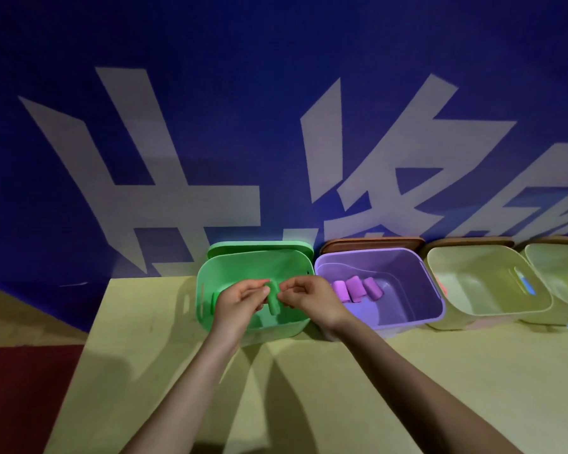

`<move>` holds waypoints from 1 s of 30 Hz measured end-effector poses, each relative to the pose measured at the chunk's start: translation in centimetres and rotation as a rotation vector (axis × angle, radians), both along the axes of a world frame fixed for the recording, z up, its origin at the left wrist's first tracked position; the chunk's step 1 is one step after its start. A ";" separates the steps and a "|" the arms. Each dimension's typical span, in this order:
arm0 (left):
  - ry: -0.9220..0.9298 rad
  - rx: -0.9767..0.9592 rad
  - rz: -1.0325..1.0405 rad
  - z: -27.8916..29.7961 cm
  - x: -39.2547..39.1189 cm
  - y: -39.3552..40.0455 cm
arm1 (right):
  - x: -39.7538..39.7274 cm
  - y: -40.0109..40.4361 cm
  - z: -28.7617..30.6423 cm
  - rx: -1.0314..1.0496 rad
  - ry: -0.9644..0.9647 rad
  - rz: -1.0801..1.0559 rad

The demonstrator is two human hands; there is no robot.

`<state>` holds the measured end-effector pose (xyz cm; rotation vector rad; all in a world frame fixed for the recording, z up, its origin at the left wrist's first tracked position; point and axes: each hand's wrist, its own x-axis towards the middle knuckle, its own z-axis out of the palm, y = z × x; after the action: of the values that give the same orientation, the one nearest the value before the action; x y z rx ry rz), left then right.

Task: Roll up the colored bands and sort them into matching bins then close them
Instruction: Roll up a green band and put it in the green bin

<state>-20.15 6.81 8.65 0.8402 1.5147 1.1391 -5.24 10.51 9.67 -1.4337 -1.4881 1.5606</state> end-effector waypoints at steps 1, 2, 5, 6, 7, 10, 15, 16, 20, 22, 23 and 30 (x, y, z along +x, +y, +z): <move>-0.001 -0.006 0.011 -0.5 -0.2 0.5 | -0.4 0.7 -0.5 -0.003 -0.052 0.019; 0.001 -0.018 0.018 -1.0 -0.5 1.0 | -0.9 1.5 -1.1 -0.006 -0.110 0.042; 0.083 -0.069 -0.025 -2.7 -1.7 2.7 | -2.3 3.7 -3.7 -0.020 -0.232 0.087; 0.136 -0.084 -0.049 -3.3 -2.2 3.2 | -2.8 4.3 -4.7 -0.028 -0.268 0.091; 0.180 -0.090 -0.059 -3.7 -2.8 3.7 | -3.2 5.0 -5.8 -0.038 -0.308 0.091; 0.283 -0.023 0.007 -4.2 -4.7 4.7 | -4.0 6.8 -8.5 -0.073 -0.456 0.102; 0.444 0.144 0.170 -5.2 -7.7 4.4 | -4.8 9.4 -11.9 -0.203 -0.622 0.059; 0.441 0.161 0.190 -5.6 -8.0 4.3 | -5.1 9.7 -12.4 -0.229 -0.624 0.069; 0.419 0.204 0.221 -6.8 -8.2 4.1 | -6.5 10.4 -13.3 -0.258 -0.605 0.109; 0.399 0.206 0.232 -7.0 -8.3 4.1 | -7.1 10.5 -13.7 -0.253 -0.613 0.121; 0.386 0.204 0.239 -7.0 -8.3 4.2 | -7.4 10.5 -13.9 -0.247 -0.625 0.122; 0.361 0.211 0.250 -7.2 -8.2 4.1 | -7.7 10.3 -14.2 -0.195 -0.659 0.113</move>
<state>-28.33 10.91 1.46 1.0646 1.8572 1.4042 -12.98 20.78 -4.54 -2.1549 -1.8341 1.3902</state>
